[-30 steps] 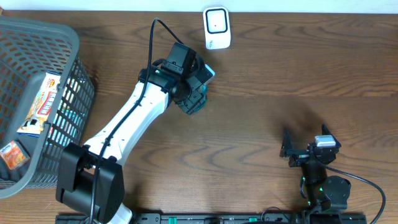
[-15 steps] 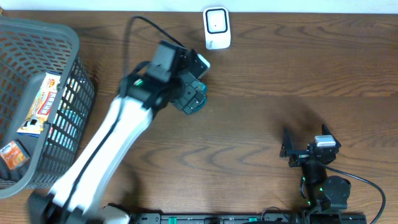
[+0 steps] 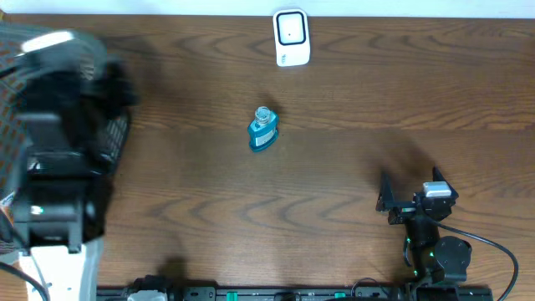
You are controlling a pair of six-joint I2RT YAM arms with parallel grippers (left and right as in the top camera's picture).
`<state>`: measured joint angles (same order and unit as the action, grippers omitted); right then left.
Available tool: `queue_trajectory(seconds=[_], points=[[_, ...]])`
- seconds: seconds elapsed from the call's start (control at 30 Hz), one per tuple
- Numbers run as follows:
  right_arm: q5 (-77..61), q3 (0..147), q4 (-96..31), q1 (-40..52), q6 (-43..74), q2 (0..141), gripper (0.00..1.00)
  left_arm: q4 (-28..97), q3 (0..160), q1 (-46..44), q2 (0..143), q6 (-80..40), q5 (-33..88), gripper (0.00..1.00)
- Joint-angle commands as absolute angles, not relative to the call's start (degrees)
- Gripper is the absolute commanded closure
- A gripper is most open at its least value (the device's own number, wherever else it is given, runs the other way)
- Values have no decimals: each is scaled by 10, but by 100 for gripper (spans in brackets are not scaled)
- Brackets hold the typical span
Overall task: Scan the item barcode
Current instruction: 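Set the bottle down on the table and release it, then reach the left gripper back into the basket and grasp the green wipes pack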
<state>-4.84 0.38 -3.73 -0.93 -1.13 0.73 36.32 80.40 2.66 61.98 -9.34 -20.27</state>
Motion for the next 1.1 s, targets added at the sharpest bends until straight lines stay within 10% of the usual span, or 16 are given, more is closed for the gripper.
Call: queue_trajectory(seconds=[0.0, 0.33, 1.07], points=[[-44, 3, -39, 1, -14, 6, 1, 390, 807, 151, 644, -241, -154, 2], [-44, 3, -39, 1, -14, 6, 1, 452, 806, 441, 791, -368, 187, 2], [-44, 3, -39, 1, -14, 6, 1, 562, 734, 461, 980, -306, 78, 2]])
